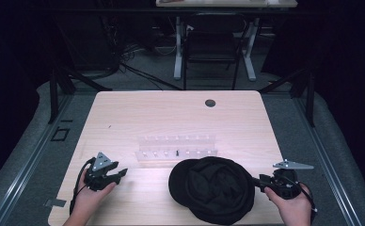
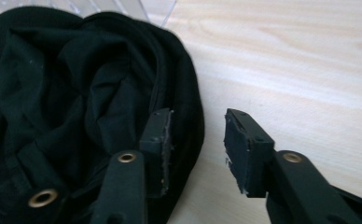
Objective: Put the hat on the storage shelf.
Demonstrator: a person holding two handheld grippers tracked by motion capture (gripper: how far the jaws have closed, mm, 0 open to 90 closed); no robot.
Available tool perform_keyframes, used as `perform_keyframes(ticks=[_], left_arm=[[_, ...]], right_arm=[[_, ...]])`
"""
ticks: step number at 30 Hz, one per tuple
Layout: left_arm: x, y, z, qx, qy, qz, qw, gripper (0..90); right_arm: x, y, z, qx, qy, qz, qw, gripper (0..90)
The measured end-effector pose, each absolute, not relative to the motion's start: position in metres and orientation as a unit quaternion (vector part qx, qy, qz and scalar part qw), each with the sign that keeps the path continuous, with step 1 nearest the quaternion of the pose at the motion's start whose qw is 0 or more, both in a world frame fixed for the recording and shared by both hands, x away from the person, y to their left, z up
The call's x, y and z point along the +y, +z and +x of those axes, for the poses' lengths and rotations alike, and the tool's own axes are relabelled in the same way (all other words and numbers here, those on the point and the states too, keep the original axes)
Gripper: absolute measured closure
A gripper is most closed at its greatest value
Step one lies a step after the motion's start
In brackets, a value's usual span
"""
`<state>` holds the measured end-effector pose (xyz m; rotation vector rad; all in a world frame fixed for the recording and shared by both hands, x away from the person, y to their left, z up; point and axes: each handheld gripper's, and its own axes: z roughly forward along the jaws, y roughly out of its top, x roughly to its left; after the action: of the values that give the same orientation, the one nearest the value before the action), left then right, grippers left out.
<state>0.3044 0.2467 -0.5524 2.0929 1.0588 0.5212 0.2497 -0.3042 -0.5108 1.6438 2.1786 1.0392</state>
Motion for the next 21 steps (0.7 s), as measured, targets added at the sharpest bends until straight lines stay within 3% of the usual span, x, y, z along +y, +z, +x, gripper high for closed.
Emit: perform_keyframes(ticks=[8, 9, 15, 21], left_arm=[[0.247, -0.553, 0.304, 0.411, 0.201, 0.813, 0.360, 52.1], [0.247, -0.553, 0.304, 0.411, 0.201, 0.813, 0.360, 52.0], [0.247, -0.553, 0.304, 0.410, 0.202, 0.814, 0.359, 52.0], [0.247, -0.553, 0.304, 0.412, 0.201, 0.813, 0.359, 52.0]], right_arm=[[-0.298, -0.519, 0.256, 0.746, 0.345, 0.562, 0.091, 71.4], [-0.297, -0.519, 0.259, 0.748, 0.345, 0.560, 0.089, 77.0], [-0.297, -0.518, 0.262, 0.750, 0.345, 0.557, 0.089, 86.6], [-0.300, -0.515, 0.269, 0.750, 0.342, 0.557, 0.103, 87.4]])
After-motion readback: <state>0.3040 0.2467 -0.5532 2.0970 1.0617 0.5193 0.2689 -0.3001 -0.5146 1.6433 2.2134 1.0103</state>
